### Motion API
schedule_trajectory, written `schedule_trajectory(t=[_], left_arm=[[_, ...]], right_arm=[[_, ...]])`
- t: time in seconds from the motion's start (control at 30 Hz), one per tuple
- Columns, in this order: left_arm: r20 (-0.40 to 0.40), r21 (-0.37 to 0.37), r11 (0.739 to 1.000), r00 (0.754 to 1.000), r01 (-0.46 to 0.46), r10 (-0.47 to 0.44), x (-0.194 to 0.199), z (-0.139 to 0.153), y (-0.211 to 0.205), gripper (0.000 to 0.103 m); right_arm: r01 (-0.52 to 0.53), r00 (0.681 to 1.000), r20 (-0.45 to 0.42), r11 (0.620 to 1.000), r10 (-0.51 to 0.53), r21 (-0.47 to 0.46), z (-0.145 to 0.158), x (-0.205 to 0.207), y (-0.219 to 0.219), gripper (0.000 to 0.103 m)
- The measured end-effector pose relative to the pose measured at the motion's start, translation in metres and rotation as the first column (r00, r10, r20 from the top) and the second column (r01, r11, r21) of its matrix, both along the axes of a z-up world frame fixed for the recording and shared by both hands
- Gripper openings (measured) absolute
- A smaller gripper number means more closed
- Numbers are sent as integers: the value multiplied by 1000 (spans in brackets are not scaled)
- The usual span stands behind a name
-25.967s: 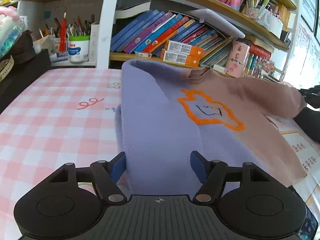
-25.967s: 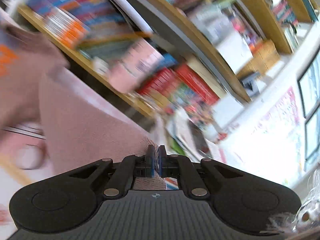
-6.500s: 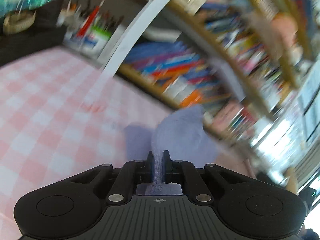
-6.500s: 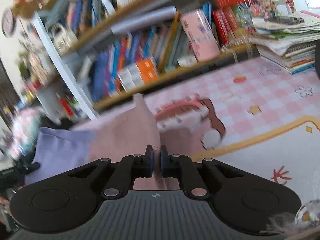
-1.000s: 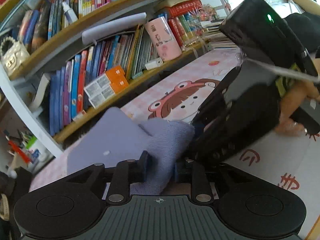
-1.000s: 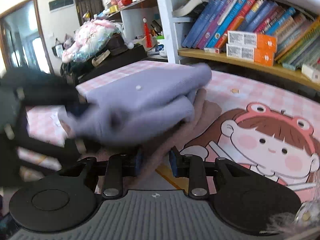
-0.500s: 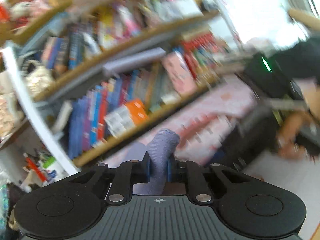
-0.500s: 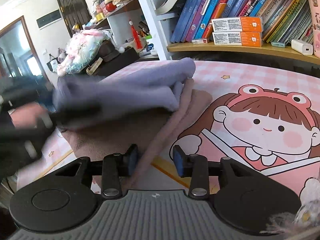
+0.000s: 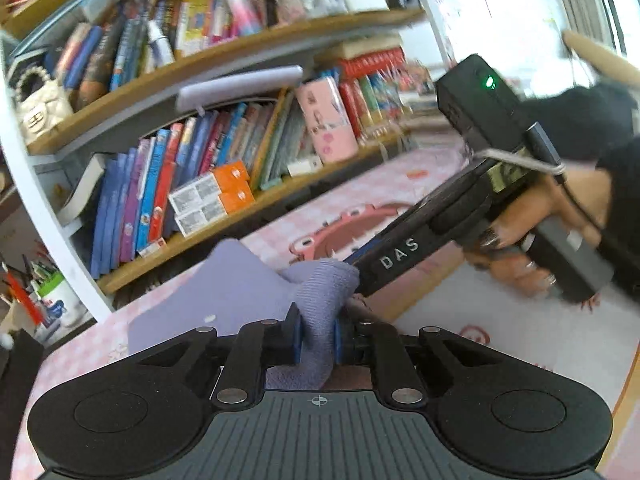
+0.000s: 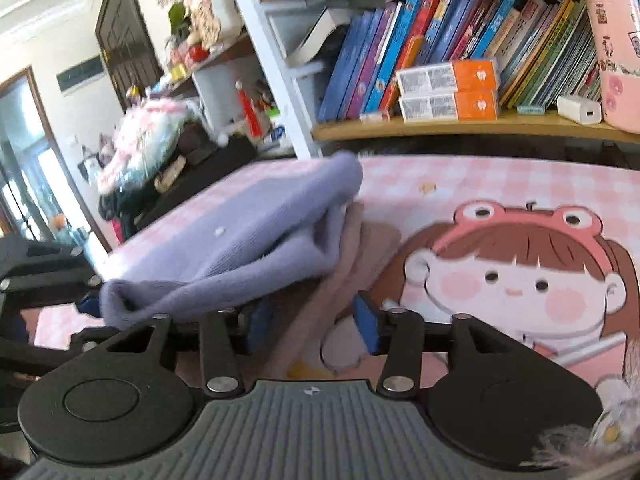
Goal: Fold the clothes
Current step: 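Fold the lavender half over the mauve half with the left tool, then open the left tool and release the lavender fold onto the stack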
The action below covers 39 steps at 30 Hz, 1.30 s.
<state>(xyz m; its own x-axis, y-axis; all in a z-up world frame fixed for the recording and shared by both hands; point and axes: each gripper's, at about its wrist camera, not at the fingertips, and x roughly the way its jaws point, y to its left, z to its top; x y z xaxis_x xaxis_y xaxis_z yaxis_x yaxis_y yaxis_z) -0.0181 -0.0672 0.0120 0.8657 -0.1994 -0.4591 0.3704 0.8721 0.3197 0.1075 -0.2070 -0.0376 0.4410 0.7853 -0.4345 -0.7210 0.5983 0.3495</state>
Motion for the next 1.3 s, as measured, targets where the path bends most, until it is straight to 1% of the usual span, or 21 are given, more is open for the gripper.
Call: schedule_trajectory(t=[0.07,0.17,0.2,0.27,0.33,0.37,0.43,0.5,0.53,0.63,0.7,0.73,0.83,0.87,0.9,0.93,1.0,1.07,1.13,1.23,1.3], left_arm=[[-12,-17,1000,1000,4,-4,1,3,3,14],[-35,9,1000,999,13,-12,7,-2,1,17],[-50,20,1000,999,17,-16,9,-4,0,19],[-97,31,999,995,39,-36,11,-10,-1,23],[-121,25,998,991,52,-48,13,-16,1,29],[-128,8,999,990,54,-52,14,-17,3,29],[-147,-57,997,987,57,-65,16,-14,11,35],[-164,-109,992,983,61,-78,16,-10,16,42],[-164,-123,990,983,66,-86,12,-7,17,43],[-122,-207,969,979,133,-161,-7,14,25,46],[-79,-248,961,986,127,-150,-16,30,39,46],[-58,-266,957,989,116,-135,-20,37,46,46],[-19,-282,958,998,-59,56,-13,43,76,44],[-26,-284,953,994,-107,104,-7,39,84,40],[-45,-284,951,992,-124,115,-2,35,86,40],[-66,-281,950,991,-134,121,2,30,88,40],[-122,-242,967,991,-82,54,6,15,77,40],[-214,-208,977,977,-42,-4,12,-2,67,40],[-242,-214,976,970,-47,-6,15,-12,68,41],[-243,-279,958,970,-64,-6,14,-4,76,44],[-177,-341,938,984,-67,6,4,12,88,49]], right_arm=[[20,1000,-15,1000,-20,18,4,11,3,54],[80,994,-79,995,-75,57,8,36,7,54],[135,987,-100,985,-125,104,8,44,6,54],[241,966,-153,943,-209,230,9,55,-3,51],[291,945,-263,872,-197,394,4,59,-23,51],[278,945,-279,864,-168,421,5,56,-31,51],[246,958,-236,884,-161,398,10,41,-41,52],[220,960,-238,923,-148,316,12,27,-42,52],[208,957,-263,926,-125,315,9,21,-43,52],[166,945,-322,930,-55,329,-2,9,-35,53],[154,947,-317,944,-57,292,-3,5,-25,55],[151,946,-319,950,-59,272,-4,4,-21,60],[155,938,-340,957,-65,247,-7,2,-15,71],[158,935,-348,956,-65,246,-7,1,-15,76],[158,934,-352,957,-65,242,-8,1,-14,78],[157,932,-356,959,-64,238,-9,1,-14,78],[155,929,-365,961,-63,229,-12,2,-12,78],[150,928,-367,962,-59,226,-12,1,-11,78],[144,929,-367,965,-55,220,-12,1,-9,78],[129,929,-367,972,-49,197,-12,-1,-5,78],[122,930,-365,977,-50,177,-13,-2,-2,78]])
